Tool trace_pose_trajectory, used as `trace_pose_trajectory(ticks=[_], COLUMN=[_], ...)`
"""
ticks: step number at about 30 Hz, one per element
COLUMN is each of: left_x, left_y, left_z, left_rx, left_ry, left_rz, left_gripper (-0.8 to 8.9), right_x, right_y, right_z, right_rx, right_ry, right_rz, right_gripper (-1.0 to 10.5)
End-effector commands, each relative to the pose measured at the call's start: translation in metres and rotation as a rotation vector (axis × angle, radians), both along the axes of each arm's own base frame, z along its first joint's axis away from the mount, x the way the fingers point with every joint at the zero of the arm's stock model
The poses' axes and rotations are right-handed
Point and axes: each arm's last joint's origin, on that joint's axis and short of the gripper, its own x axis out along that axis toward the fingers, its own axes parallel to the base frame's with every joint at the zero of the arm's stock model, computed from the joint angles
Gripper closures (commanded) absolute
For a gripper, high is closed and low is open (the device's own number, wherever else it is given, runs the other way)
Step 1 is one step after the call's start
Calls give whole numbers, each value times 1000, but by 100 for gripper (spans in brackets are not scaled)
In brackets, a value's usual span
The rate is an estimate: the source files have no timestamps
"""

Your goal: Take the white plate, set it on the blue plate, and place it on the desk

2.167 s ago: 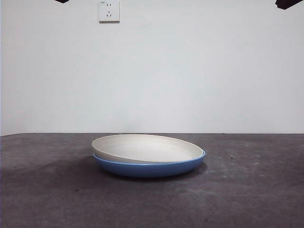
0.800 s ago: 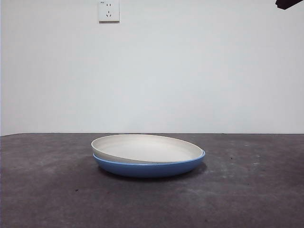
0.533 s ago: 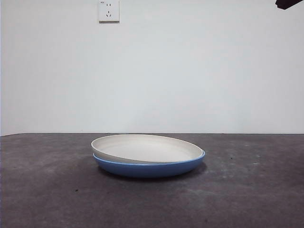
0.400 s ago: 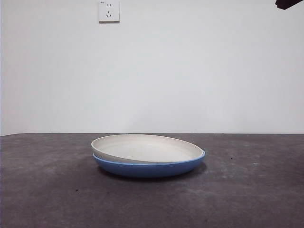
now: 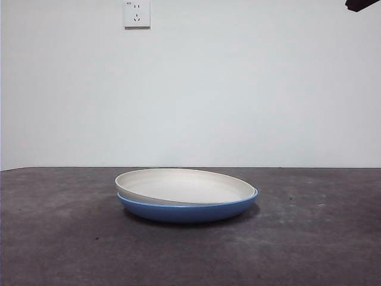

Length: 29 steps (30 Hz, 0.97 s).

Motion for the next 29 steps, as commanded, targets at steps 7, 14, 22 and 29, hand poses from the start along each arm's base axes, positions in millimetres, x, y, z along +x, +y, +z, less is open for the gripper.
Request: trace_pose_trajectory(ticks=[7,14,22,29], left_x=[1,1,1,1], left_y=[0,0,0,0], left_z=[-7,-7,-7,-7], left_rx=[-31,-31,-31,-31], left_ry=[26,26,25,25], left_rz=[7,7,7,7], left_gripper=[804,804,804,804], right_x=[1,1,1,7], right_y=[2,2,2,-12], right_z=[5,5,5,21], right_rx=[7,7,7,-10], right_ry=[-26,-26,-27,-338], right_rz=[16,16,16,-48], right_gripper=[939,939,939,939])
